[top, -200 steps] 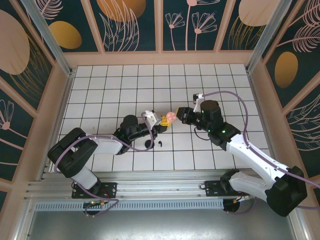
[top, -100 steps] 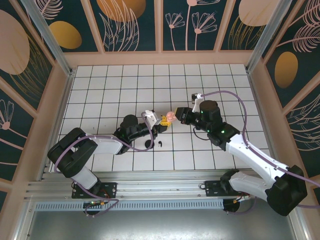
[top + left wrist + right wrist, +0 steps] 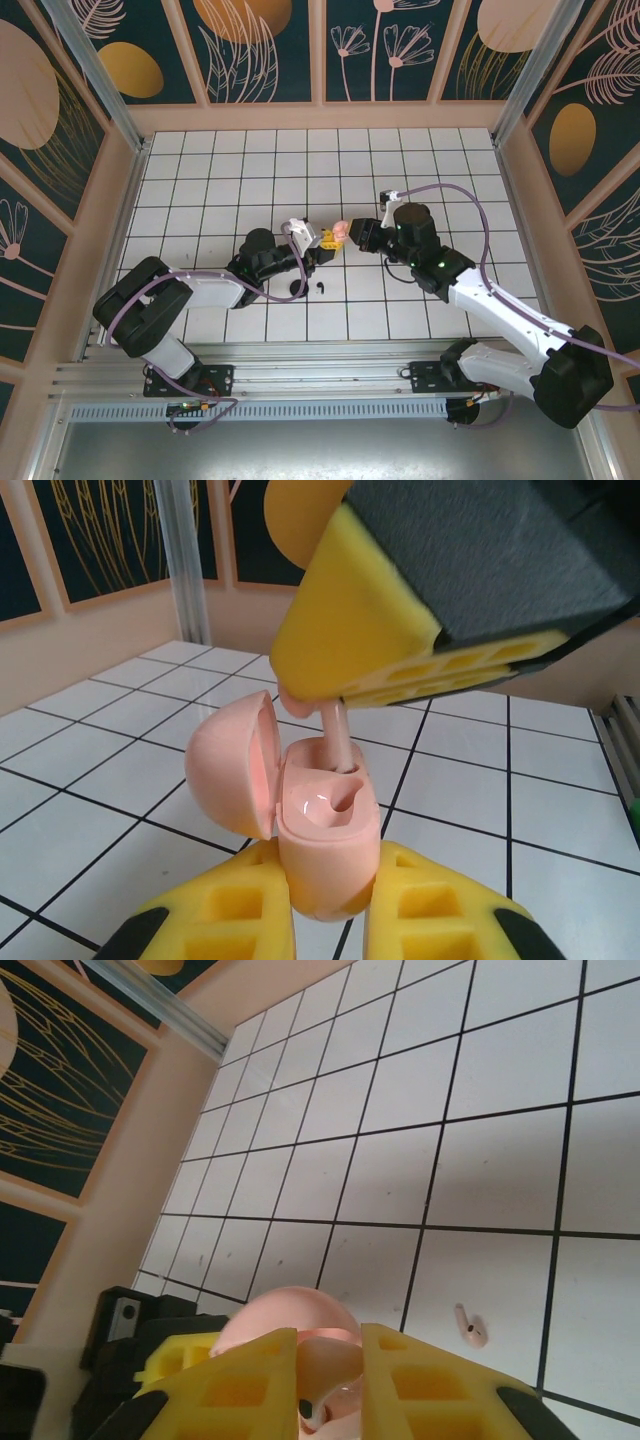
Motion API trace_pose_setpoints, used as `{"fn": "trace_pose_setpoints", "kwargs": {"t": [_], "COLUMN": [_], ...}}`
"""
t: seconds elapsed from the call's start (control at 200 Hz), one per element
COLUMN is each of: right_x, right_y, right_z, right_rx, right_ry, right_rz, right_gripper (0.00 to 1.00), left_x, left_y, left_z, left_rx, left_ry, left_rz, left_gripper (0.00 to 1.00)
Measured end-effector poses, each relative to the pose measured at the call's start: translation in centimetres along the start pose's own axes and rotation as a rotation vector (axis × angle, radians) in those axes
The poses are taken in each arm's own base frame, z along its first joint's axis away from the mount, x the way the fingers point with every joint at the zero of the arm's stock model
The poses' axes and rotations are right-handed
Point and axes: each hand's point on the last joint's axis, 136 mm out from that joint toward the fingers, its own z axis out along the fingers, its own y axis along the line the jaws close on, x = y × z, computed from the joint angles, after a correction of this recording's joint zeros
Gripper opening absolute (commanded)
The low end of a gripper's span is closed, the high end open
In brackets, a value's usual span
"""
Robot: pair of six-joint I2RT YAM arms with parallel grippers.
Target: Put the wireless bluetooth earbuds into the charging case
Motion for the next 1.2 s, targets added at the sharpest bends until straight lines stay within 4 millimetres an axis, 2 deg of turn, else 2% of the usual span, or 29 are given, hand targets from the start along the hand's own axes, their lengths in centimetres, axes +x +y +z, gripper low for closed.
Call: {"fn": "trace_pose_setpoints", "kwargs": {"t": [0.656,1.201], "right_x": [0.39,0.74], "right_y": [0.32,0.7], "right_z": [0.12,0.14], "right_rx": [0.006,-0.004], "right_ry": [-0.013,-0.003], "right_rz": [-0.046,-0.081], "right_gripper": [0.19,0.35], "left_x": [-0.19,-0.44], "left_y": [0.09,0.14], "left_z": [-0.09,-0.17], "left_rx": [-0.015,-0.021], "left_ry": [0.004,0.001], "left_rz": [-0.015,-0.014], "left_gripper": [0.08,0.08]}}
